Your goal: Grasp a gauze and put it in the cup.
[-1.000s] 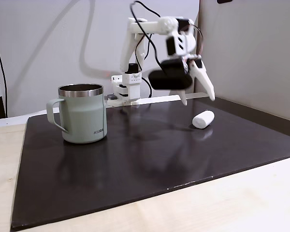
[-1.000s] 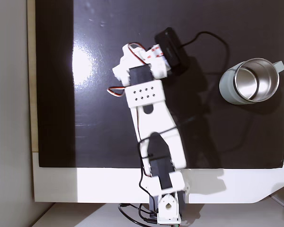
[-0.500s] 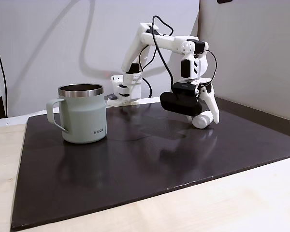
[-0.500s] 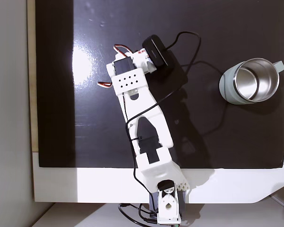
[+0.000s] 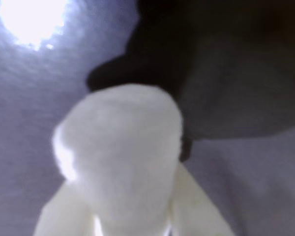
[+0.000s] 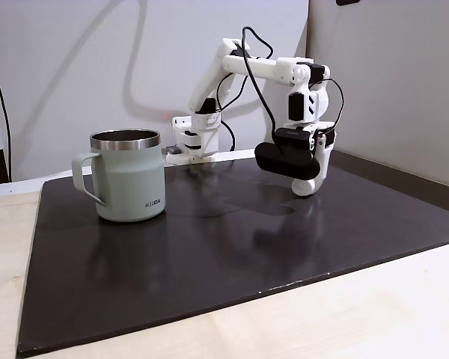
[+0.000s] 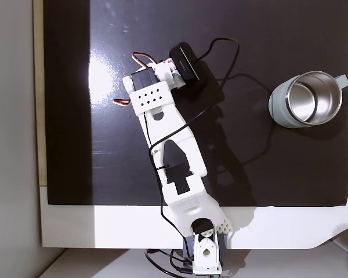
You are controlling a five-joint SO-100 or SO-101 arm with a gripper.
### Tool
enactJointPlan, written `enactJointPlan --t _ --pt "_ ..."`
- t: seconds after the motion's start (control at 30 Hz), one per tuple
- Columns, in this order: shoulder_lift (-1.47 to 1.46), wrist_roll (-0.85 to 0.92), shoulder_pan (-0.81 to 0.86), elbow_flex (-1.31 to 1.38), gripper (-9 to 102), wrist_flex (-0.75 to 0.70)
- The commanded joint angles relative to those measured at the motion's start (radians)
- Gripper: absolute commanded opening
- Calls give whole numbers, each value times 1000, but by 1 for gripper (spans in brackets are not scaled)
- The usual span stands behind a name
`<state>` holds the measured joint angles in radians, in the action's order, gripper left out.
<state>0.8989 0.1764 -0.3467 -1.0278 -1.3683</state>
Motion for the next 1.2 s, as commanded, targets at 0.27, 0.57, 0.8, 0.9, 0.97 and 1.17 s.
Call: enactJointPlan --t 0.27,0.57,0.8,0.9,0.97,1.17 --pt "20 -44 31 420 0 -267" --pt "196 -63 150 652 0 -433" --pt "397 -72 387 560 0 -433" --pt "449 -67 520 560 0 -433" --pt "469 -63 607 568 0 -431" --pt "471 -61 808 606 0 -410"
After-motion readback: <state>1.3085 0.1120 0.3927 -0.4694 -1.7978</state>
